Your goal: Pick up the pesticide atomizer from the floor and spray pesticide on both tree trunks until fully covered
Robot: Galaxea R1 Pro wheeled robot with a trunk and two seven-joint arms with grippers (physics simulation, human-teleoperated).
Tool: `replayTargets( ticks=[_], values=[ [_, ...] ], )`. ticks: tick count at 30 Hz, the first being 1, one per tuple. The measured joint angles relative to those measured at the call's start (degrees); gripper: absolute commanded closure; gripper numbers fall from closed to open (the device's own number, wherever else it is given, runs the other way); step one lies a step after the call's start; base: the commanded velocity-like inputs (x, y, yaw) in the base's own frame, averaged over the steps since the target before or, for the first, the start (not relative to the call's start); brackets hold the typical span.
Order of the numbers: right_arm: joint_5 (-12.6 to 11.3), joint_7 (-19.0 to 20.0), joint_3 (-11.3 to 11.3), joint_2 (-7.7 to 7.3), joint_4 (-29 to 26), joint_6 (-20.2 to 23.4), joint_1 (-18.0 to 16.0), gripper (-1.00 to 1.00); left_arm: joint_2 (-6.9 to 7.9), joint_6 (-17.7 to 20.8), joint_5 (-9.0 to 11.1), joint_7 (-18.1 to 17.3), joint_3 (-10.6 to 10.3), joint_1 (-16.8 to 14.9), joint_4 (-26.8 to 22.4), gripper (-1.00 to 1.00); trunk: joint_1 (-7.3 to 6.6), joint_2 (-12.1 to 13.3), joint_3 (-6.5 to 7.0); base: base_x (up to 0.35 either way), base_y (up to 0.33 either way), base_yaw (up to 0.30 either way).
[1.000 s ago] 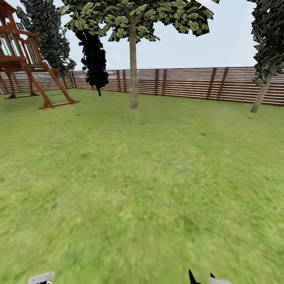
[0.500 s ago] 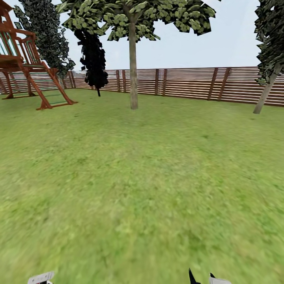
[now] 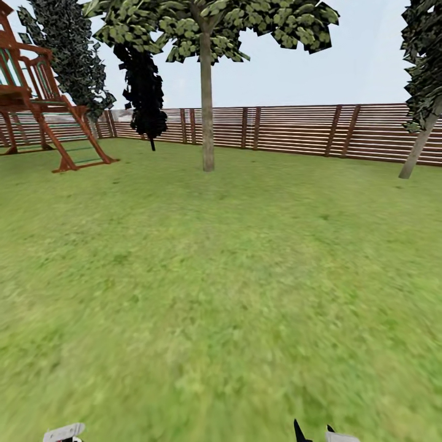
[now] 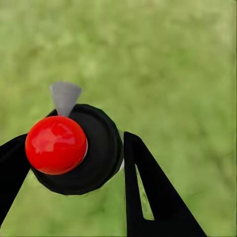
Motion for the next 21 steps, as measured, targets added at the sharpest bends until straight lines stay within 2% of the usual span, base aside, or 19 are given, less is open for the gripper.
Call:
replayTargets(
  ticks=[21],
  values=[
    [0.00, 0.00, 0.00, 0.00, 0.00, 0.00, 0.00, -1.00, 0.00, 0.07, 0.00, 0.00, 0.01, 0.00, 0.03, 1.00, 0.00, 0.00, 0.00, 0.338, 0.000, 0.000]
  ],
)
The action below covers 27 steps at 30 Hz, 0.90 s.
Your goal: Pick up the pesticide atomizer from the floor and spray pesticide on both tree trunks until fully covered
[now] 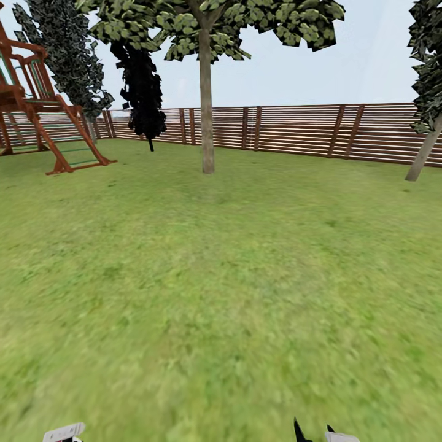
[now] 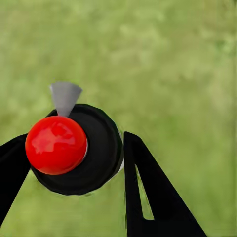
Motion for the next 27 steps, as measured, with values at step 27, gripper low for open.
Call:
replayTargets(
  ticks=[27],
  values=[
    [0.00, -0.02, 0.00, 0.00, 0.00, 0.00, 0.00, -1.00, 0.00, -0.06, 0.01, 0.00, 0.00, 0.00, -0.06, 1.00, 0.00, 0.00, 0.00, 0.338, 0.000, 0.000]
  ],
)
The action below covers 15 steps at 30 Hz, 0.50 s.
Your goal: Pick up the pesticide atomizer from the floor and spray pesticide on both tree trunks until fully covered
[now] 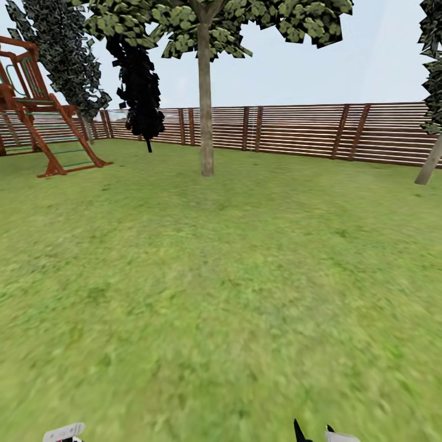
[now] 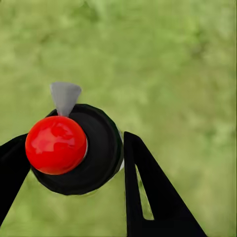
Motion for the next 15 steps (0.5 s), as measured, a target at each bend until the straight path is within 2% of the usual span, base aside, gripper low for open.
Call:
replayTargets(
  ticks=[15],
  values=[
    [0.00, 0.00, 0.00, 0.00, 0.00, 0.00, 0.00, -1.00, 0.05, -0.01, 0.00, 0.00, 0.00, 0.00, -0.06, 1.00, 0.00, 0.00, 0.00, 0.338, 0.000, 0.000]
  ],
)
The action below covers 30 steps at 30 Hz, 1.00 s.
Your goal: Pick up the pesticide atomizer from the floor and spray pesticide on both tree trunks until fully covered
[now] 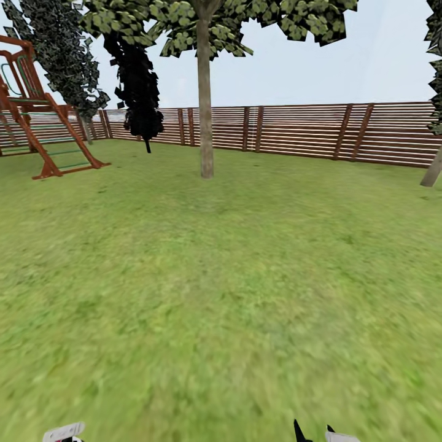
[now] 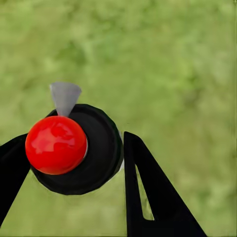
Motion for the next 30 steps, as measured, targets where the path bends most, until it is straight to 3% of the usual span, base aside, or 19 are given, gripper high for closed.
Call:
replayTargets(
  ticks=[30],
  values=[
    [0.00, 0.01, 0.00, 0.00, 0.00, 0.00, 0.00, -1.00, 0.03, 0.00, 0.09, -0.02, 0.04, 0.09, -0.21, 1.00, 0.00, 0.00, 0.00, 0.338, 0.000, 0.000]
  ],
)
